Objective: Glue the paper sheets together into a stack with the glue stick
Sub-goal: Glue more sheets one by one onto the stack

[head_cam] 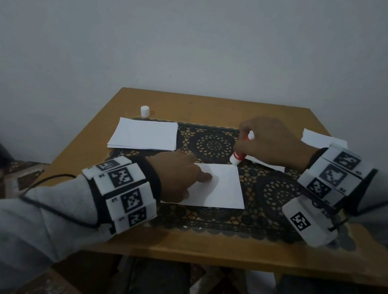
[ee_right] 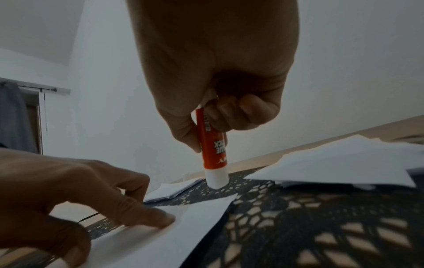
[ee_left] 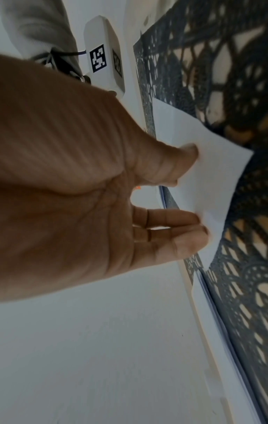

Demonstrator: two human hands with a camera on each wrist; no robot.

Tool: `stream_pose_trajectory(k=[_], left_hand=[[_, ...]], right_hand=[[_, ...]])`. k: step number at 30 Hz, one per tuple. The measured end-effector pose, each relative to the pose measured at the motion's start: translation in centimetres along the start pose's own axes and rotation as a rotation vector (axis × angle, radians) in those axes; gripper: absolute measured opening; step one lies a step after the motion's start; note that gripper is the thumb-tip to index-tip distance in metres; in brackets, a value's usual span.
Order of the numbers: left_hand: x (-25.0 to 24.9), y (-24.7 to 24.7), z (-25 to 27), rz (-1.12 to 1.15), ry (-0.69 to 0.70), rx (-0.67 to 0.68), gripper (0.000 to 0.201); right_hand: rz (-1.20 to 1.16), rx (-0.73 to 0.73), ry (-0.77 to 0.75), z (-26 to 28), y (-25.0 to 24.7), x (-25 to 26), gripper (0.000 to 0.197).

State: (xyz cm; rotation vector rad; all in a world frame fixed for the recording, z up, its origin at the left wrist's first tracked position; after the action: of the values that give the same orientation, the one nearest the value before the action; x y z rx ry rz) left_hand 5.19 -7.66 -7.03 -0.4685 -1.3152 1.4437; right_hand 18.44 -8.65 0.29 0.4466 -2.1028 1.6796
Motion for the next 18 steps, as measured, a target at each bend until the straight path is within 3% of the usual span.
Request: stream_pose_trajectory(k=[18], left_hand=[[0.3,0.4,-0.4,0.003,-0.006,-0.027,0.066]], right_hand=[[-0.020,0.134,0.017,1.4,2.6,0.2,0.019]])
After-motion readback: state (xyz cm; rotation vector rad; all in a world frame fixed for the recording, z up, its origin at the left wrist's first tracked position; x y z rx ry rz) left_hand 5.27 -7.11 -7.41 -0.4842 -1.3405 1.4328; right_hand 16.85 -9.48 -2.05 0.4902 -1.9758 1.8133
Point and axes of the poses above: each hand's wrist, its own z-axis away from the middle knuckle, its own y-axis out of the palm, x = y × z, the point moved 9 cm from there along -z, towards the middle knuckle, and after that the axes turned 12 degrees about -z, right-handed, at the moved point
